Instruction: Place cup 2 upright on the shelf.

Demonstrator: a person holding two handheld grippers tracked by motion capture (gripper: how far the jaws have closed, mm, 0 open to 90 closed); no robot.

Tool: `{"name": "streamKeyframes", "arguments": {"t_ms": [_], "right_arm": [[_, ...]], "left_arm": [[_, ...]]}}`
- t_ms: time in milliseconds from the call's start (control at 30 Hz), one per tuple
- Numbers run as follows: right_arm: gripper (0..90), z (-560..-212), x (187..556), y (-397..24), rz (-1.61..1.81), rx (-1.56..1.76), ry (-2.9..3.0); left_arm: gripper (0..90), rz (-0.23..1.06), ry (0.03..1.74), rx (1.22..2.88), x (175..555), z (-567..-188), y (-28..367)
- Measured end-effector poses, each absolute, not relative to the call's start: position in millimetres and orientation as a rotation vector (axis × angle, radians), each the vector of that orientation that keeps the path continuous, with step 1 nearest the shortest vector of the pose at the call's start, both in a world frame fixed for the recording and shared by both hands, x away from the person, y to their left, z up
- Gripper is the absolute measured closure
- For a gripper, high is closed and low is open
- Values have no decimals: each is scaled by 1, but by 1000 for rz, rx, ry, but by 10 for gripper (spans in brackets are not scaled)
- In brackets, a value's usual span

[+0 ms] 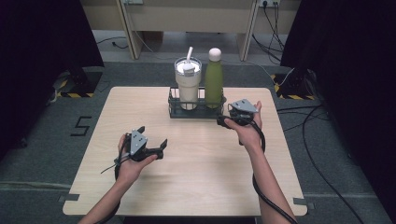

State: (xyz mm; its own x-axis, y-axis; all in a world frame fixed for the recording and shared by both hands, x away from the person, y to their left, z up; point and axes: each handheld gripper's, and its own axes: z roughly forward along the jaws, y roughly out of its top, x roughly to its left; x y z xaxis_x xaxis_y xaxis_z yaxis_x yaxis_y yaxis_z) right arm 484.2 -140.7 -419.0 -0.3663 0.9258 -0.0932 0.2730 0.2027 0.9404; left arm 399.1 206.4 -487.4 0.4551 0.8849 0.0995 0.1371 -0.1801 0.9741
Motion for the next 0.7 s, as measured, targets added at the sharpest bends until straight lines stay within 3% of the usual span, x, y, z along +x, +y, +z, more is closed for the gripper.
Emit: {"name": "streamKeyframes", "arguments": {"t_ms": [700], "right_arm": [[123,-425,447,-171,1160,1122,1752]], "left_arm": [[0,873,904,1633,398,-488,206]]}}
